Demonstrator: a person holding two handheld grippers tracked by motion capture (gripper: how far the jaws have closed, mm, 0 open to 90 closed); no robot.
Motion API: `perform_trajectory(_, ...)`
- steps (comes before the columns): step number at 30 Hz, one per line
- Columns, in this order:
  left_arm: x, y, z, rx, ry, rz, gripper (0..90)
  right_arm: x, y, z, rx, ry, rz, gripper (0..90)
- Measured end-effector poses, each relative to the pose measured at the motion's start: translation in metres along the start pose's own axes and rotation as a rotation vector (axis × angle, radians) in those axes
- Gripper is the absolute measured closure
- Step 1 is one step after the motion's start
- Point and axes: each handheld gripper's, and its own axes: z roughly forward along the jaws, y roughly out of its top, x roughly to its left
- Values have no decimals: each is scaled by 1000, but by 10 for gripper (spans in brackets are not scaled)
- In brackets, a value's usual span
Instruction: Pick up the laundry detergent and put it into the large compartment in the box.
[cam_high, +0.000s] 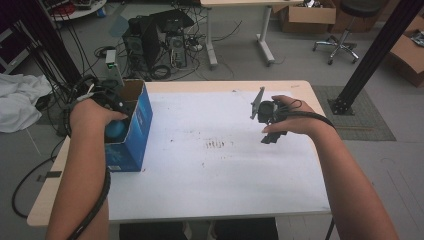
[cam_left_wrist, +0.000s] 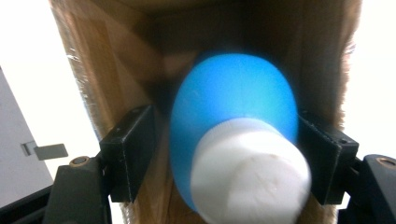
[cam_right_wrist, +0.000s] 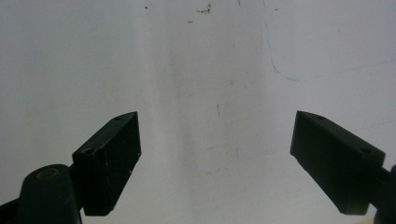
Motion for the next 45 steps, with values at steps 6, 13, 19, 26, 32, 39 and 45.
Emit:
perform_trajectory(6,-3,-1,-13,-24,3,5,275,0,1,-3,3,-5,-4,164)
perform_trajectory(13,-4,-3,-26,-35,14,11,224,0,3,-5,4,-7,-9,164)
perform_trajectory(19,-4,-4,-33,-32,17,15,207,1,4,-5,4,-7,-9,164)
perform_trajectory(26,-8,-4,-39,-25,16,43,159,1,3,-7,11,-8,-10,164)
perform_trajectory(32,-13,-5,-48,-34,24,76,155,2,3,-7,13,-8,-10,164)
perform_trajectory(39,-20,-5,-54,-39,45,104,104,3,3,-7,15,-5,-13,164)
perform_trajectory(45,-25,-5,-57,-47,54,128,56,2,3,-7,17,-8,-10,164)
